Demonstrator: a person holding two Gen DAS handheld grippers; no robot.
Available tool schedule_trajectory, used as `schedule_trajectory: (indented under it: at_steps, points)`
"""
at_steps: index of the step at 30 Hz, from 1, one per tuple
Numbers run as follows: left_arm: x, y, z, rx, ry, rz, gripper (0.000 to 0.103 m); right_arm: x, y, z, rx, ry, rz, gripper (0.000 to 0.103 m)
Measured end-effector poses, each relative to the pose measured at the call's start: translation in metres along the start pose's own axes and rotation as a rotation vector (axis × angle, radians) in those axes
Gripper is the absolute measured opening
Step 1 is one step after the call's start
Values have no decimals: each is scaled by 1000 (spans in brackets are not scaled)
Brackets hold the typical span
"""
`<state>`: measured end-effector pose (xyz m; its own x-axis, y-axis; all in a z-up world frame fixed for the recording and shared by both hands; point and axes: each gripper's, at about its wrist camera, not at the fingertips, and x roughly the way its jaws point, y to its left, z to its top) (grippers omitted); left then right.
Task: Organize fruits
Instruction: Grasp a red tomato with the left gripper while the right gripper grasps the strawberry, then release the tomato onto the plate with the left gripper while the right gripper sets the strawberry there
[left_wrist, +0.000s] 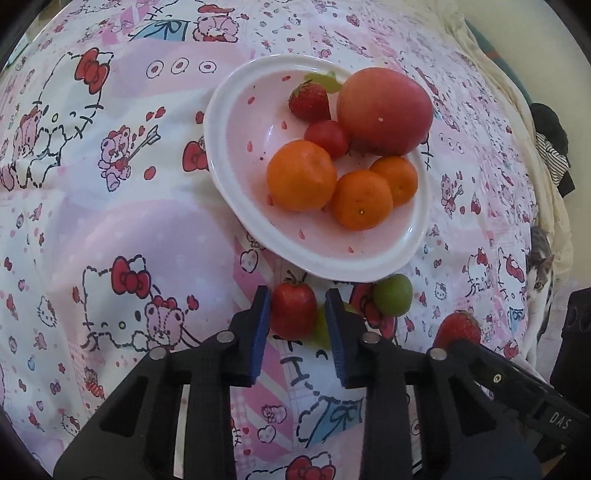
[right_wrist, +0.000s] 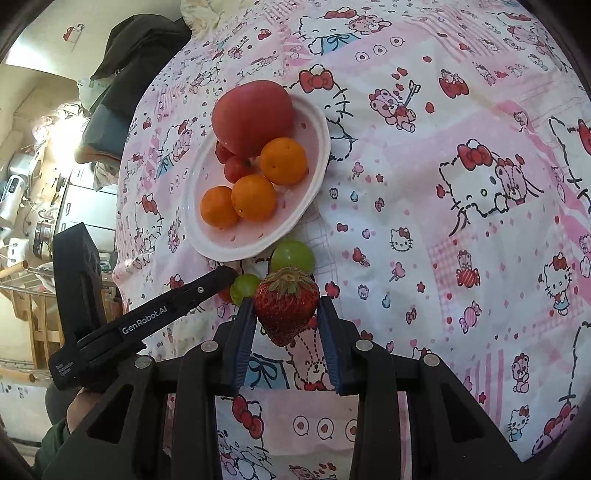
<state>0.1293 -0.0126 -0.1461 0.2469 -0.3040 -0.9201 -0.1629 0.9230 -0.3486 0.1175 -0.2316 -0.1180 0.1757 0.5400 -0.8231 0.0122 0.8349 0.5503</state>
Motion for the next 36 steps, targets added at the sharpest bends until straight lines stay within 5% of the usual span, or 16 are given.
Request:
schedule_trajectory:
  at_steps: [16, 23, 30, 36]
  points:
    - [-34, 26, -1, -42, -70, -17, 20, 3, 2, 2, -9, -5, -16, 36]
    - [-64, 27, 4, -39, -154, 15, 20, -18, 5, 7, -17, -82, 24, 36]
    - [-90, 19, 37, 12, -217, 35, 20, -43, 23, 47, -78, -171, 80, 36]
    - [-94, 10, 72, 67, -240, 59, 20, -40, 26, 88, -93, -188, 46, 36]
